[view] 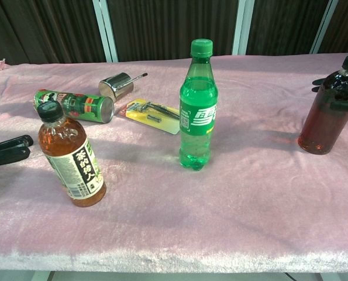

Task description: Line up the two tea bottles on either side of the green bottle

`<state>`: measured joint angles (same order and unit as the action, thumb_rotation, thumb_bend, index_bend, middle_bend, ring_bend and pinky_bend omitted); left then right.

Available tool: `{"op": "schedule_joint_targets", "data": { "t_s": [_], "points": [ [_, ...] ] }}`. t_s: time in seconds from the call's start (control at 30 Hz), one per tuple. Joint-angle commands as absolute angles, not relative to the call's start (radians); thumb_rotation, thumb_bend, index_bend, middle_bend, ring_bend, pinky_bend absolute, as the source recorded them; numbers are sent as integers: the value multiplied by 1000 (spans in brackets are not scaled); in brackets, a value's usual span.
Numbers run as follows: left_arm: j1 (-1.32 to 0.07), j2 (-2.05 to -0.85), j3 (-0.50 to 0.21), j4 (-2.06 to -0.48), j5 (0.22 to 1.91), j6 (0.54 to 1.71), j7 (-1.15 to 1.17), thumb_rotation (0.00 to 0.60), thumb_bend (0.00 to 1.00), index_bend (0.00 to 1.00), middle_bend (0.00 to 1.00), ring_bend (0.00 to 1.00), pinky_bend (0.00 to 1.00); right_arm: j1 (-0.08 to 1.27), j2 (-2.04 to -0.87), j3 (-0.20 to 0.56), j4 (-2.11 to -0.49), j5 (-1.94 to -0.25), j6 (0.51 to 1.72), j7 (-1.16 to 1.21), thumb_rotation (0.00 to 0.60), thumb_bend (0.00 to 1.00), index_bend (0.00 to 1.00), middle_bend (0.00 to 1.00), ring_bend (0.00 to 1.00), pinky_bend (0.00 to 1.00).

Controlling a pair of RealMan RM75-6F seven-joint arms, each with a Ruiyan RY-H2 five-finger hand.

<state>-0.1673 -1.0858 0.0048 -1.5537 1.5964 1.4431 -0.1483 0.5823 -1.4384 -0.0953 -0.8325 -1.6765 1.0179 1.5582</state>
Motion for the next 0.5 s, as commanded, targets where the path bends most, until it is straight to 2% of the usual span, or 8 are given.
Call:
{"op": "schedule_joint_targets", "data": {
  "t_s": [0.03, 0.17, 0.23, 0.3, 0.33, 0.37, 0.4, 0.5],
  "points": [
    [-167, -1084, 5, -1554, 1594, 1442, -151, 600, 376, 0, 0, 0, 5, 584, -1440, -98, -836, -1671, 1018, 1546, 600, 327, 0, 0, 0, 84],
    [-166, -1083, 6, -1554, 1593, 1443, -154, 600, 376, 0, 0, 0, 5, 591, -1447, -99, -840, -1663, 1008, 1539, 600, 327, 2, 0, 0, 85],
    [-164, -1083, 4, -1553, 1593, 1447, -153, 600, 376, 0, 0, 0, 5, 595, -1456, -92, -840, -1651, 1000, 1533, 600, 327, 74, 22, 7, 121],
    [-164, -1082, 5, -1554, 1593, 1446, -153, 600, 376, 0, 0, 0, 5, 595, -1467, -78, -843, -1630, 996, 1524, 600, 327, 298, 148, 115, 269],
    [-164, -1082, 4, -1554, 1592, 1446, -153, 600, 376, 0, 0, 0, 5, 593, -1470, -73, -842, -1622, 995, 1517, 600, 327, 506, 291, 263, 430],
    [-164, -1082, 4, -1554, 1591, 1446, -151, 600, 376, 0, 0, 0, 5, 591, -1480, -63, -839, -1608, 994, 1495, 600, 327, 652, 395, 388, 552],
    [-164, -1082, 4, -1554, 1591, 1446, -151, 600, 376, 0, 0, 0, 5, 587, -1488, -54, -836, -1597, 997, 1473, 600, 327, 752, 469, 477, 643],
    [-165, -1082, 4, -1554, 1590, 1443, -152, 600, 377, 0, 0, 0, 5, 579, -1509, -25, -839, -1564, 1008, 1414, 600, 327, 880, 565, 586, 754]
  ]
}}
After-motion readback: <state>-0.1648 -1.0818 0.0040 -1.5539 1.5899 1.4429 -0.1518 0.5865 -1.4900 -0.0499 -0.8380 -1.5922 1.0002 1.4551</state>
